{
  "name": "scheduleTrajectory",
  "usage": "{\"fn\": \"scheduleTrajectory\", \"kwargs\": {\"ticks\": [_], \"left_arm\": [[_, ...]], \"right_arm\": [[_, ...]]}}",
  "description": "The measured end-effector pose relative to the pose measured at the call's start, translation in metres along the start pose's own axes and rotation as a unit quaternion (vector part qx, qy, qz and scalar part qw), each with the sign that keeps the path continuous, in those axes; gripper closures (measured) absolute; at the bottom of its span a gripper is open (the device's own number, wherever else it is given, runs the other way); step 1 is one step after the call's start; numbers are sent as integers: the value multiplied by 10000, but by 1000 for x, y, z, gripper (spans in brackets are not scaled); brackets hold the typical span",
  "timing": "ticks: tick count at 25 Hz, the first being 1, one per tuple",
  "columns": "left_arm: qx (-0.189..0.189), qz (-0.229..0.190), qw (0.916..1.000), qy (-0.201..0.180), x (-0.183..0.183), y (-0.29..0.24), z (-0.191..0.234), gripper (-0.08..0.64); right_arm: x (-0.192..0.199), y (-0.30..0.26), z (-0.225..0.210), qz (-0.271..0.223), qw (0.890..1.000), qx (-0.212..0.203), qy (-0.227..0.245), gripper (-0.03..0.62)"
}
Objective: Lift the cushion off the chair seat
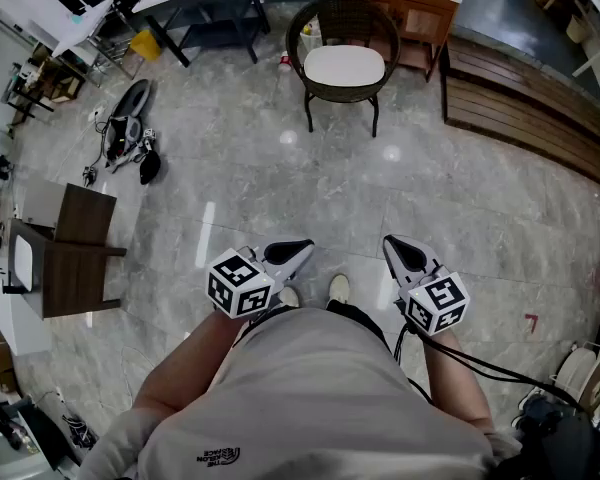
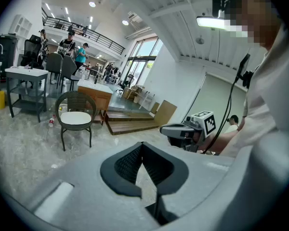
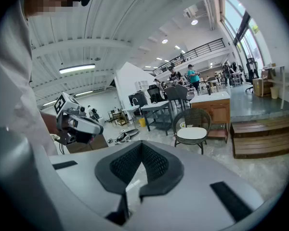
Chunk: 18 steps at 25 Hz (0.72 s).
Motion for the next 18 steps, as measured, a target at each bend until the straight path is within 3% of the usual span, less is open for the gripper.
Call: {"fn": "scheduleTrajectory", "kwargs": {"ticks": [9, 14, 18], "left_arm": [[-163, -62, 9998, -128, -24, -25, 11, 554], [-279, -60, 9995, 101, -22, -17, 38, 552], [-201, -37, 9998, 60, -30, -19, 61, 554]], "right_arm": [[0, -7, -35, 52, 10000, -57, -15, 580], [-3, -35, -35, 170, 9997, -178, -72, 580], [-9, -59, -38, 255, 9994, -190, -104, 577]]}}
Point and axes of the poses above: the fingertips, and each gripper's own axes: y backward along the fingers, z to its left, x out of its underside, the point moved 3 cm from there along y, backward along the fingers, and after that the axes turned 4 degrees about -x, right-handed, at the moved point
